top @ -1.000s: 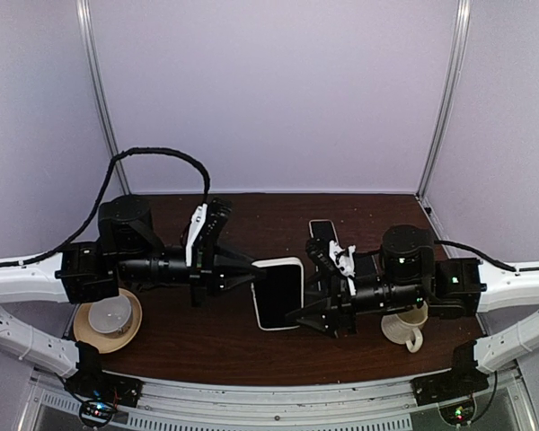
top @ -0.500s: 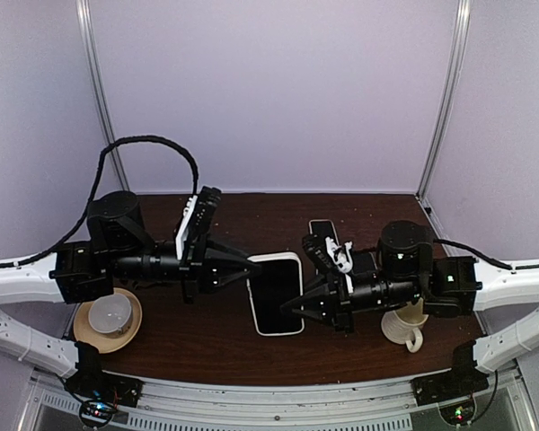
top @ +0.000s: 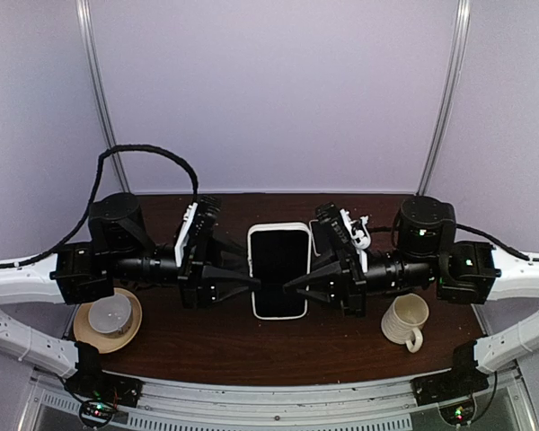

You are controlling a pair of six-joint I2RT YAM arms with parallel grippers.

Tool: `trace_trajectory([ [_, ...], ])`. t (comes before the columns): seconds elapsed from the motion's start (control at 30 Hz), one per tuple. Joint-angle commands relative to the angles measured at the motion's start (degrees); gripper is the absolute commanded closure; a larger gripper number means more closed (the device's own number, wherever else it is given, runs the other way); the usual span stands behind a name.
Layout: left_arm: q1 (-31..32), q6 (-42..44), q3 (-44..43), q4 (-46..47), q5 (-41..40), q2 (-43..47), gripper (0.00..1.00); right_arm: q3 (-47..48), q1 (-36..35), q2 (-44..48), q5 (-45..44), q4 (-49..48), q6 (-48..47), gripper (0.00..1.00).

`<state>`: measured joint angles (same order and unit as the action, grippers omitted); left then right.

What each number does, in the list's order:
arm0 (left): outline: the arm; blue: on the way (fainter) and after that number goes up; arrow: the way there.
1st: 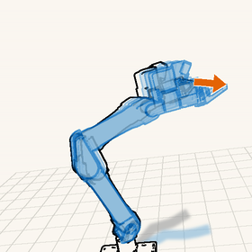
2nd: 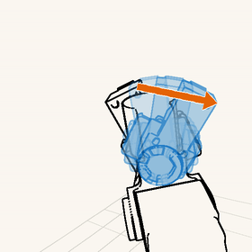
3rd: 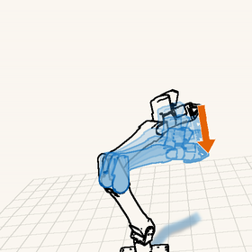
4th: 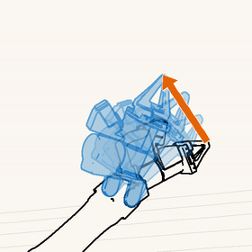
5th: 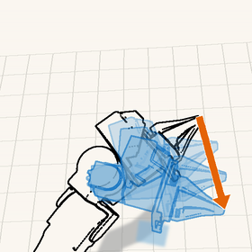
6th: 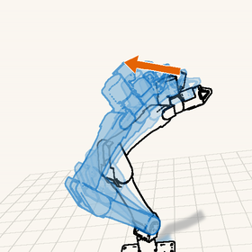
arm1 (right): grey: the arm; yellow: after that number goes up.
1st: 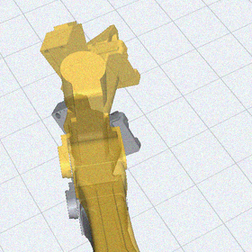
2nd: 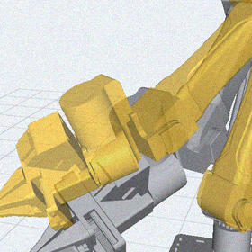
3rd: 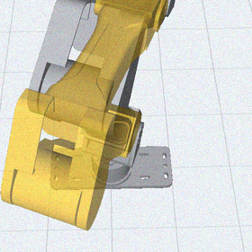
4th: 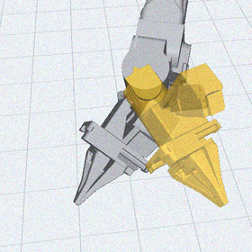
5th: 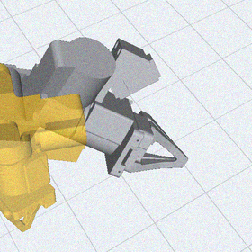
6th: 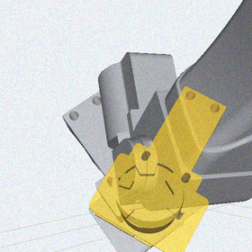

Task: Put the phone into the phone case
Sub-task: Pass from the left arm to the right, then pass from the right arm to the left

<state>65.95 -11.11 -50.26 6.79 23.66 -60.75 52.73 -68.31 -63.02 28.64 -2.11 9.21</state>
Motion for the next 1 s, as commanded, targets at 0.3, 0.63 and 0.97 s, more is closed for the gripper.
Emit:
trace_trajectory([
  [0.3, 0.14, -0.60, -0.09, 5.41, 5.28, -4.22, 0.89, 3.59, 0.29, 1.85, -0.08, -1.93, -1.82, 1.00],
  [0.63, 0.11, -2.25, 0.25, 7.02, 1.17, -2.53, 1.00, 3.07, 0.24, 3.07, -3.99, 1.55, -2.53, 0.73],
  [0.97, 0.14, -3.90, 0.37, 9.21, 1.37, -1.41, 1.00, -1.96, 0.29, 4.23, -6.91, 2.39, -0.15, 0.58],
])
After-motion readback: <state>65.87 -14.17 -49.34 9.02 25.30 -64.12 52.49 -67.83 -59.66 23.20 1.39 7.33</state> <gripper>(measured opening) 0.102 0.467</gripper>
